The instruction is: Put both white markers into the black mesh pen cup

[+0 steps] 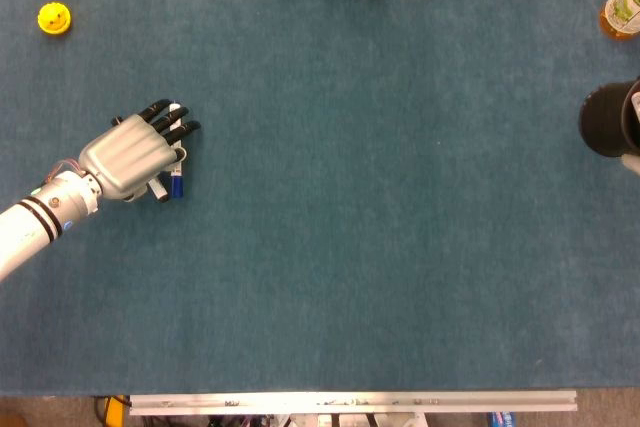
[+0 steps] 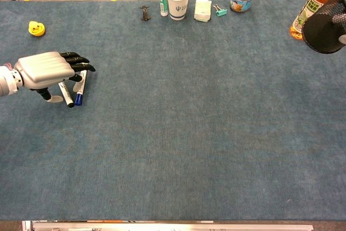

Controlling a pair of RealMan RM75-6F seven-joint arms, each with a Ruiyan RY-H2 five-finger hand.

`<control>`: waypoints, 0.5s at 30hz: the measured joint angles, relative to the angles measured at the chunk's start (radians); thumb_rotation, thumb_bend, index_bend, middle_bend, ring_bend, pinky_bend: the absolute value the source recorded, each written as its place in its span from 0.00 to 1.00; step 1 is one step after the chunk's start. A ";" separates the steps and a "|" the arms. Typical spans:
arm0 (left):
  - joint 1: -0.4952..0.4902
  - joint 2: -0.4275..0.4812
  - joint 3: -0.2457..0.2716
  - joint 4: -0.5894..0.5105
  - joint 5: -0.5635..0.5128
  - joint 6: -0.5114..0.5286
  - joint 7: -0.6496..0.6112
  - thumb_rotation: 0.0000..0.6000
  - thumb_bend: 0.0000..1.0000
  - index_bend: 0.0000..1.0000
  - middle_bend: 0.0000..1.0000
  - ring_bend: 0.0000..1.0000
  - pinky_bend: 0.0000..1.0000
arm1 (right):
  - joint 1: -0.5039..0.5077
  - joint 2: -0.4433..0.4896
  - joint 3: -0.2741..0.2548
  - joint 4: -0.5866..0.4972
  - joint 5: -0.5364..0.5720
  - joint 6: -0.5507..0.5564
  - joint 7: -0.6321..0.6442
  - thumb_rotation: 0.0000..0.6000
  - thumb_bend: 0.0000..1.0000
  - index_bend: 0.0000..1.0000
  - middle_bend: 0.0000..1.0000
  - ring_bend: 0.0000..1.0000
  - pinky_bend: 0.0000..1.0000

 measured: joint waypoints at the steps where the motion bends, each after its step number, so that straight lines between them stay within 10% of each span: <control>1: -0.001 0.001 0.000 -0.004 -0.004 -0.004 0.005 1.00 0.22 0.44 0.09 0.02 0.08 | -0.001 0.000 0.000 0.000 0.000 0.000 0.000 1.00 0.37 0.41 0.36 0.32 0.35; 15: 0.013 0.009 0.005 -0.007 -0.022 0.005 0.011 1.00 0.22 0.44 0.09 0.02 0.08 | -0.001 0.001 0.000 -0.004 -0.007 0.000 -0.002 1.00 0.37 0.41 0.36 0.32 0.35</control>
